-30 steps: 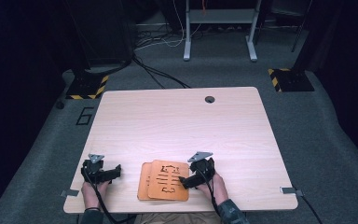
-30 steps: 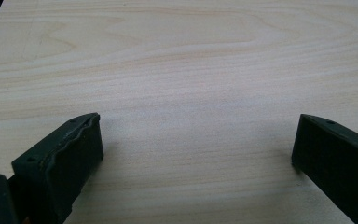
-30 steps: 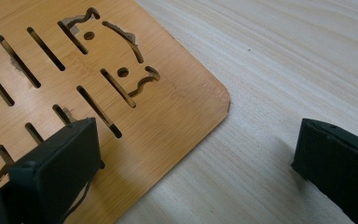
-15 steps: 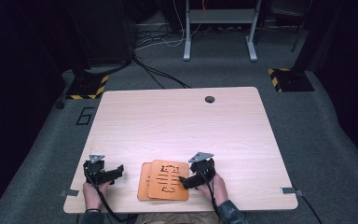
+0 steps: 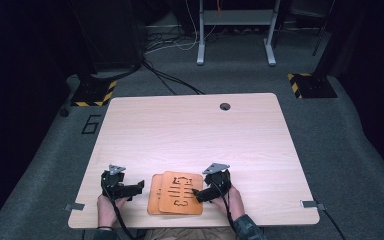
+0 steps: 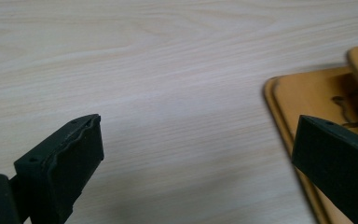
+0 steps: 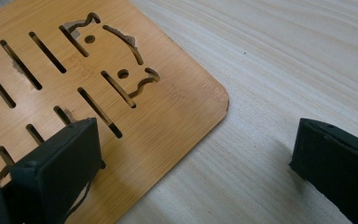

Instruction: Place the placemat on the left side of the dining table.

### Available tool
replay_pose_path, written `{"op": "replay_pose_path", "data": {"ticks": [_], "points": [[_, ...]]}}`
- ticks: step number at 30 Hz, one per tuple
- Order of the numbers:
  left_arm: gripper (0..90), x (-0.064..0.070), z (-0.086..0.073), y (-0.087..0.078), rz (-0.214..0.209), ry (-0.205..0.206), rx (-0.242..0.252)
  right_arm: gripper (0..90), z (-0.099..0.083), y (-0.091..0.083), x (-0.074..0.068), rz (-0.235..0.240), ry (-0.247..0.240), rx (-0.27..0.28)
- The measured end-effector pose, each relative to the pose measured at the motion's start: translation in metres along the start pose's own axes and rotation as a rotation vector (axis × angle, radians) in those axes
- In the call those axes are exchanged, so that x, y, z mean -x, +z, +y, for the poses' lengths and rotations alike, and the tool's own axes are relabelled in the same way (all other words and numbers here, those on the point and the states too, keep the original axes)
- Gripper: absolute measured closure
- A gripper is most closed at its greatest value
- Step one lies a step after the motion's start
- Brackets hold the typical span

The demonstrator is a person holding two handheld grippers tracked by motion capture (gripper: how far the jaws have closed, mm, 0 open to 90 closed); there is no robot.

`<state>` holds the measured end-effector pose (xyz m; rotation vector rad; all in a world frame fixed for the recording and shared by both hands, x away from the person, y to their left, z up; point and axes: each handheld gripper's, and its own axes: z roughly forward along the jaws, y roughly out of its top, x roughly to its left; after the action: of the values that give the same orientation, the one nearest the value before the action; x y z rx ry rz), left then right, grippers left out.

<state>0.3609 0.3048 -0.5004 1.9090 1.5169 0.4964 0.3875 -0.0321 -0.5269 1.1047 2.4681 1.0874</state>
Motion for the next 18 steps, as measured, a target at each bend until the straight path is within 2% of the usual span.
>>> {"op": "replay_pose_path", "data": {"ticks": [5, 6, 9, 10, 11, 12, 14, 16, 17, 18], "points": [[1.9, 0.016, 0.004, -0.004, -0.049, 0.026, 0.019, 0.3, 0.000, 0.000, 0.000, -0.004, 0.004, 0.001], [2.0, 0.023, 0.006, -0.002, -0.069, 0.038, 0.019, 0.3, 0.000, 0.000, 0.000, -0.005, 0.008, 0.000], [2.1, 0.034, 0.009, 0.002, -0.099, 0.077, -0.007, 0.3, 0.000, 0.000, 0.000, -0.009, 0.011, 0.001], [2.1, 0.034, 0.009, 0.002, -0.099, 0.077, -0.007, 0.3, 0.000, 0.000, 0.000, -0.009, 0.011, 0.001], [2.1, 0.042, 0.010, 0.005, -0.121, 0.089, -0.007, 0.3, 0.000, 0.000, 0.000, -0.010, 0.012, 0.001], [2.2, 0.046, 0.011, 0.007, -0.125, 0.094, -0.010, 0.3, 0.000, 0.000, 0.000, -0.011, 0.011, 0.001], [2.2, 0.050, 0.012, 0.009, -0.129, 0.107, -0.021, 0.3, 0.000, 0.000, 0.000, -0.011, 0.011, 0.001], [2.2, 0.054, 0.013, 0.012, -0.143, 0.114, -0.026, 0.3, 0.000, 0.000, 0.000, -0.012, 0.011, 0.001], [2.3, 0.059, 0.014, 0.013, -0.165, 0.120, -0.034, 0.3, 0.000, 0.000, 0.000, -0.012, 0.011, 0.002], [2.3, 0.059, 0.014, 0.013, -0.165, 0.120, -0.034, 0.3, 0.000, 0.000, 0.000, -0.012, 0.011, 0.002]]}}
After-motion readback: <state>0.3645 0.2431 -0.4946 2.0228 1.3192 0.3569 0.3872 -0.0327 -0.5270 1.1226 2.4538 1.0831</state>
